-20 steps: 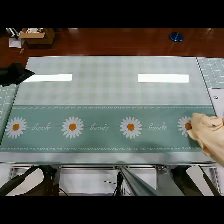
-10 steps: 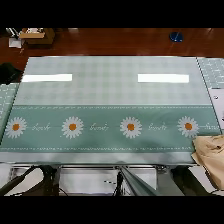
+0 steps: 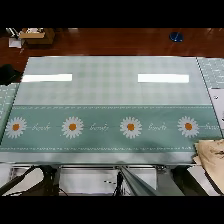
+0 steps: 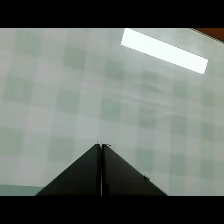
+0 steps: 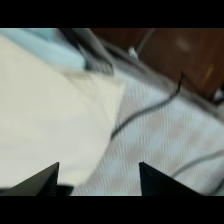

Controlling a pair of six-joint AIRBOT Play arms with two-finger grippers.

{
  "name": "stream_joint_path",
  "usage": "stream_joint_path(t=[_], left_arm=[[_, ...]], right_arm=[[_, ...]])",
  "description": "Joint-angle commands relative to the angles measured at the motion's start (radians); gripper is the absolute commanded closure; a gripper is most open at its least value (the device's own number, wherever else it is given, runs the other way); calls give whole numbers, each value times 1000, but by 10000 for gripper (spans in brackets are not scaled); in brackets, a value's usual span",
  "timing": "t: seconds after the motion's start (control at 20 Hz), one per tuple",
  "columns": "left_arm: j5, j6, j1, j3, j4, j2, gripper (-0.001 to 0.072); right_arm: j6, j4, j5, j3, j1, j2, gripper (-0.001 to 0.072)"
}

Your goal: Fold the shirts.

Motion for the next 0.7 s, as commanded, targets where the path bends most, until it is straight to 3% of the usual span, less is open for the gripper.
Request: stream_joint_path(t=[0.0, 0.05, 0.15, 0.25, 0.35, 0.4, 0.65], left_arm=[[0, 80, -65, 0, 0, -7, 247], [-3, 82, -105, 4, 1, -8, 168], [-16, 77, -204, 22, 34, -8, 168], [-51, -84, -330, 58, 219, -12, 168], [-121, -291, -459, 90, 483, -20, 168], [-139, -340, -511, 92, 575, -20, 168], [-154, -367, -640, 92, 636, -21, 174]], right_arm=[[-22, 294, -149, 206, 326, -57, 151], [-18, 354, -202, 266, 466, -79, 151], [87, 389, -307, 339, 732, -118, 150], [214, 468, -359, 356, 938, -149, 147], [218, 552, -340, 356, 1086, -179, 144], [209, 556, -320, 356, 1147, -193, 144], [138, 555, -219, 356, 1287, -240, 144]])
